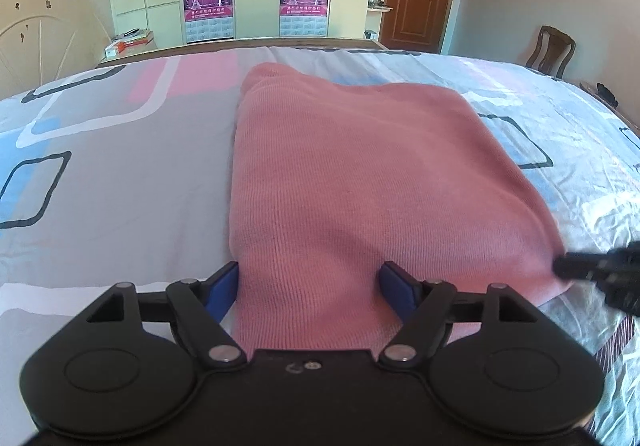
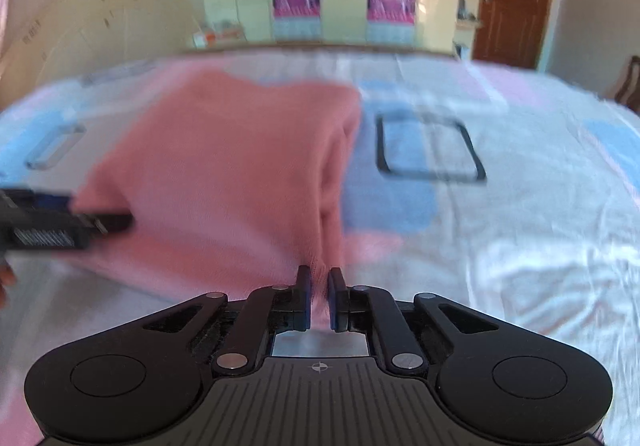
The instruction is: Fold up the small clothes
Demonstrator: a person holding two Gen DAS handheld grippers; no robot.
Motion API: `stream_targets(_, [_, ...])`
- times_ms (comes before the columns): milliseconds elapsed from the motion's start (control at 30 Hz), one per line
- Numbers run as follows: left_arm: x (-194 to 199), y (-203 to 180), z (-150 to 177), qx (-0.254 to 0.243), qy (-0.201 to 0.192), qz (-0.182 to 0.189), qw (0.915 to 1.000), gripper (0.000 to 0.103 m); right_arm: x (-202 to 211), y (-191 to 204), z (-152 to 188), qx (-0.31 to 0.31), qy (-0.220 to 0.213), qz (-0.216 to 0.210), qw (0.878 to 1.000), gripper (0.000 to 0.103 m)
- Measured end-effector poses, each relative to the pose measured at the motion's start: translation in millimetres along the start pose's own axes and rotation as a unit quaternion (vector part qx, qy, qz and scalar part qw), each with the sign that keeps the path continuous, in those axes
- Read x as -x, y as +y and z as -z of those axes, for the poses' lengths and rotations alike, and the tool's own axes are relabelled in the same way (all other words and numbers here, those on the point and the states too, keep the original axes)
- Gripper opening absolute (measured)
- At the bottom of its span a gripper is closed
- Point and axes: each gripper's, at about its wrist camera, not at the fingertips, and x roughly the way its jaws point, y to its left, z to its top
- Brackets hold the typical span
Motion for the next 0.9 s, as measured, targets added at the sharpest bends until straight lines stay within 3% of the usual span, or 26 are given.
stream_targets(133, [-0.6, -1.4, -0.4, -0.005, 0.003, -0.003, 1.0000, 0.076, 1.0, 6.8, -3.1, 0.017, 0.001, 0.005, 1.000, 0.008])
stream_targets(333, [5.8, 0.2, -8.5, -0.008, 0.005, -0.001, 1.0000, 0.077, 23.7, 3.9, -26.1, -0.010, -0.044, -0.014, 0.999, 0.008])
stream_targets(567, [27.5, 5.1, -29.3, 0.012, -0.047, -0.011, 0.9988, 0.083, 23.9, 15.1, -69.7, -0.017, -0.083, -0.048, 0.995, 0.010])
stream_targets(733, [3.7, 7.2, -48.2, 0.017, -0.048, -0.018, 0.9985, 0.083, -16.3, 33.4, -75.6, -0.007, -0.051, -0.059, 0.997, 0.011])
stream_targets(833, [-19.8, 8.7, -47.3, 0.014, -0.018, -0.017, 0.9996, 0.079, -43.2, 31.0, -69.1, 0.009, -0.024, -0.010, 1.000, 0.011])
stream_targets(900, [-23.0, 11.5, -45.0, 0.023, -0.017, -0.010, 0.9995, 0.081, -51.1, 18.5, -62.4, -0.004, -0.016, -0.013, 1.000, 0.010])
